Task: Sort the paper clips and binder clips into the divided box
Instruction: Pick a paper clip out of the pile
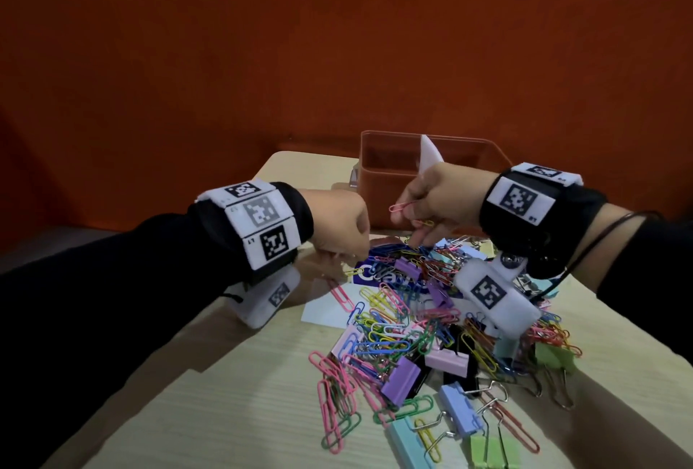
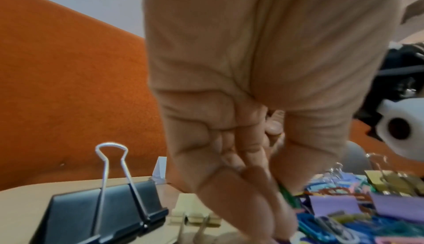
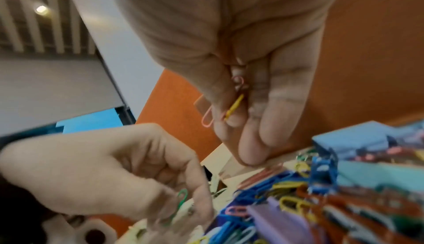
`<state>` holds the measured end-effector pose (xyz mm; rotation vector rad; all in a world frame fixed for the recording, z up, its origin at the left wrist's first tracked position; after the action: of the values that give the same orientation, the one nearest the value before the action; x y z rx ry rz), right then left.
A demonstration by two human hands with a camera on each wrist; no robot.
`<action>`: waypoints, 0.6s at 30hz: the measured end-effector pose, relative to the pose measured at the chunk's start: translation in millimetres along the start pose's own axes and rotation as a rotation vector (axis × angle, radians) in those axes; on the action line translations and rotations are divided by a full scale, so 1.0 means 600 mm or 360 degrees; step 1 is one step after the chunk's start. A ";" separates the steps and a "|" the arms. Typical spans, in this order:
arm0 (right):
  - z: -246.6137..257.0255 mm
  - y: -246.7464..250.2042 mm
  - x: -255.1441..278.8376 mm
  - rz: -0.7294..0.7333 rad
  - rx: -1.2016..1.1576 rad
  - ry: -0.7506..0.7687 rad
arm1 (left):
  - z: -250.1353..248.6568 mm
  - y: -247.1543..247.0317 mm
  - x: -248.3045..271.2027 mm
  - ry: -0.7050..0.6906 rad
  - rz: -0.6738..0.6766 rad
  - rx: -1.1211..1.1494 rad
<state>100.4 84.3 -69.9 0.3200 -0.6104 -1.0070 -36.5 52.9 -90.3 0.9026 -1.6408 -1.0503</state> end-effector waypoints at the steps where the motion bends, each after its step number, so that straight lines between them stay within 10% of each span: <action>1: -0.004 -0.003 0.002 0.0063 -0.0222 -0.0058 | 0.004 0.003 0.000 0.0041 -0.0007 0.0120; 11: -0.020 -0.013 -0.004 0.0212 -0.1216 -0.0172 | 0.017 -0.005 0.003 0.0119 0.0042 0.0827; 18: -0.023 -0.022 -0.007 0.0281 -0.0800 -0.0177 | -0.008 -0.008 0.028 -0.0176 0.0017 -0.0247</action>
<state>98.4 80.9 -89.2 -0.2310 -0.4563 -0.9752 -36.3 34.6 -88.6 0.7441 -1.6269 -1.2207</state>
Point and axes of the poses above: each hand's wrist, its own x-axis away from the middle knuckle, its own y-axis out of the back of the hand, z = x × y, the point moved 5 cm from there along -x, towards the middle knuckle, and after that the axes turned 11 degrees about -x, right-handed, at the moved point
